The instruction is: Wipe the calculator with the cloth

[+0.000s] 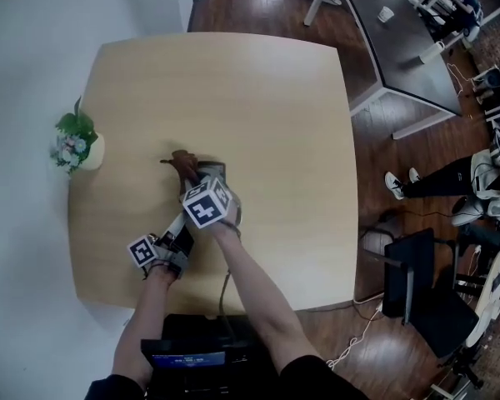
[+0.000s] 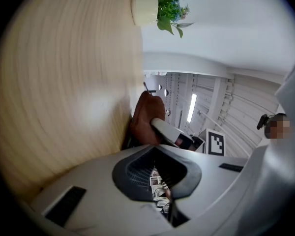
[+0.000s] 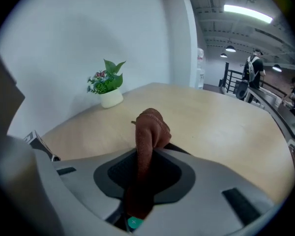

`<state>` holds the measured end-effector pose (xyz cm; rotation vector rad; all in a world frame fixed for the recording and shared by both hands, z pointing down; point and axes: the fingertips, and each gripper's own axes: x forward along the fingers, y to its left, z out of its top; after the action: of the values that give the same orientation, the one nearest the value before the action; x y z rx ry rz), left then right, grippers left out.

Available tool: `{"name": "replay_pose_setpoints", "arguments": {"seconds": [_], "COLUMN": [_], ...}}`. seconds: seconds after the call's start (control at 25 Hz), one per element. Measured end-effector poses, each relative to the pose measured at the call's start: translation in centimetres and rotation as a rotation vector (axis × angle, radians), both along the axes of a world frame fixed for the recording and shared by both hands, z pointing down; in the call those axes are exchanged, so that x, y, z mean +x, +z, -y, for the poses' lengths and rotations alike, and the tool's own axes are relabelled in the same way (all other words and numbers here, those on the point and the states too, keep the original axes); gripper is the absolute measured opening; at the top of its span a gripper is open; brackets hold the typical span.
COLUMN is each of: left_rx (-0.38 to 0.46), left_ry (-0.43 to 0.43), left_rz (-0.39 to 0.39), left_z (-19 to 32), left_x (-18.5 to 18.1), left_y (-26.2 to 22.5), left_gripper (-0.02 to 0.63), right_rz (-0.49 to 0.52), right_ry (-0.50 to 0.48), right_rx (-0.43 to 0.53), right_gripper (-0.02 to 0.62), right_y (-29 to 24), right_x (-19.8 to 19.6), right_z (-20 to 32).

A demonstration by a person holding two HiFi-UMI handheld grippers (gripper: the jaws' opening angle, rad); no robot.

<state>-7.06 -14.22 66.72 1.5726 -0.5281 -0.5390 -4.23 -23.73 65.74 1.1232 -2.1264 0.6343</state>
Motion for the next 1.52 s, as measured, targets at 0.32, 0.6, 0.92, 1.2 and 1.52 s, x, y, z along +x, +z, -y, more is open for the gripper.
{"name": "replay_pose_setpoints", "arguments": {"seconds": [0.32,0.6,0.92,1.2,1.52], "left_rx": [0.007,0.000,-0.017,-0.006,0.009], "left_ry": [0.006,0.036,-0.061,-0.059,-0.049], "left_rz": [-0.017,0.041,0.022,-0.004,-0.019], "left_z": [0.1,-0.8,-2.3,-2.2,-2.4], "left_x": [0.2,-1.0,-5.4,-6.1,-6.1], "left_y": [-0.2,-0.1,-0.1,-0.1,-0.2], "left_gripper": [0.002,-0.002,0.000,0.000,0.002], "right_rz": [-0.038,-0.065,-0.339,-0.454,-0.418], "right_ry": [0.269,0.153,-0.307,-0.644,-0.502], "right_rx": [-0.047,0.094,0.203,0.139,0.205], "right_gripper": [0.086,0.086,0.086,0.087,0.087], "right_y": [1.2,-2.8,-0.1,3.2,-0.8], "right_x": [13.0,12.7,1.8,-1.7,0.8], "right_z": [-2.8,-3.0,-0.7,-11.0,-6.8]}}
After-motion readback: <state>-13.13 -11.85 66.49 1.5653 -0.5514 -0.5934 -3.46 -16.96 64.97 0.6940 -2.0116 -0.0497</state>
